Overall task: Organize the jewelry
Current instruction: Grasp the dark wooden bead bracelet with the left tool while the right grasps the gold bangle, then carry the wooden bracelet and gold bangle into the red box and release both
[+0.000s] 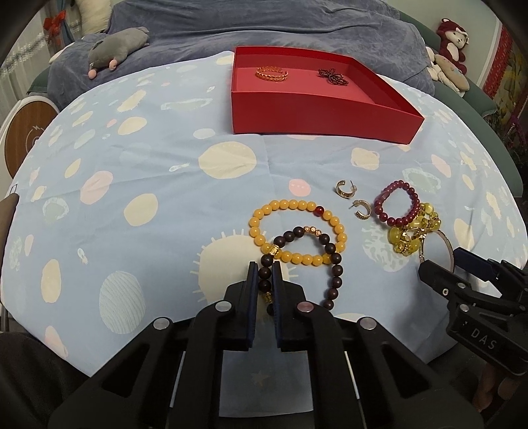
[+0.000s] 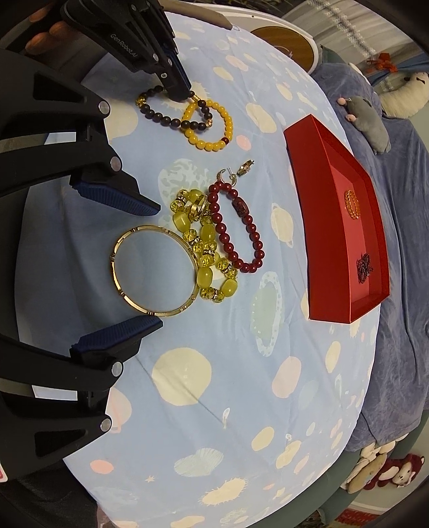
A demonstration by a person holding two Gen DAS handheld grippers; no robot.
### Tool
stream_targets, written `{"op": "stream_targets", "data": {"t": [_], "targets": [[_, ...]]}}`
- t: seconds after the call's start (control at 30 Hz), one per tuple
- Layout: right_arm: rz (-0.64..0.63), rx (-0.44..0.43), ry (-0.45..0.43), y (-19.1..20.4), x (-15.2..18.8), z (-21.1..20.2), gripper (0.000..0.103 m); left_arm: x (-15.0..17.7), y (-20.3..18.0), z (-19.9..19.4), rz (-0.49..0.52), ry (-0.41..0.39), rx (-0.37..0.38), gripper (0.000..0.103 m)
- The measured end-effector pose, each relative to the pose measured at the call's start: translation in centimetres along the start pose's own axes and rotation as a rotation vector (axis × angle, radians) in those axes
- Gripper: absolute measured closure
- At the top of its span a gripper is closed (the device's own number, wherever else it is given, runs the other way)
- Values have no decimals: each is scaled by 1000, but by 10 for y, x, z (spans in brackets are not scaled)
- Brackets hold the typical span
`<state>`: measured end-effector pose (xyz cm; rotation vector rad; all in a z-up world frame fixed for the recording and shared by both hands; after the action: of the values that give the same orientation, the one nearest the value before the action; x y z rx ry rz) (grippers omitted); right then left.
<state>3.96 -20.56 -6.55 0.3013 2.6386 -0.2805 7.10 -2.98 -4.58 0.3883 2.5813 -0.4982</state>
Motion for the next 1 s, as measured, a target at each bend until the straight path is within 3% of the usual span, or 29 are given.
{"op": "stream_targets", "data": {"t": [0.1, 1.0], "targets": [[-11, 16, -9, -1, 0, 0, 48, -1, -2, -3, -6, -6, 10, 95], [60, -45, -55, -17, -8, -30, 49, -25, -26, -47, -19, -68, 118, 95]]}}
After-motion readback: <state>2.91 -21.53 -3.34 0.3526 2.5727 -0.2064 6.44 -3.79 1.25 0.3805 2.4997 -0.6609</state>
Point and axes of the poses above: each gripper's, at about its wrist camera, not at the fingertips, and z roughly the way its jaws point, y to its left, x to its underside, the point moved 5 cm from there along z, roughly the way its jaws point, and after that the axes turned 15 degrees about x, right-handed, at the moved point
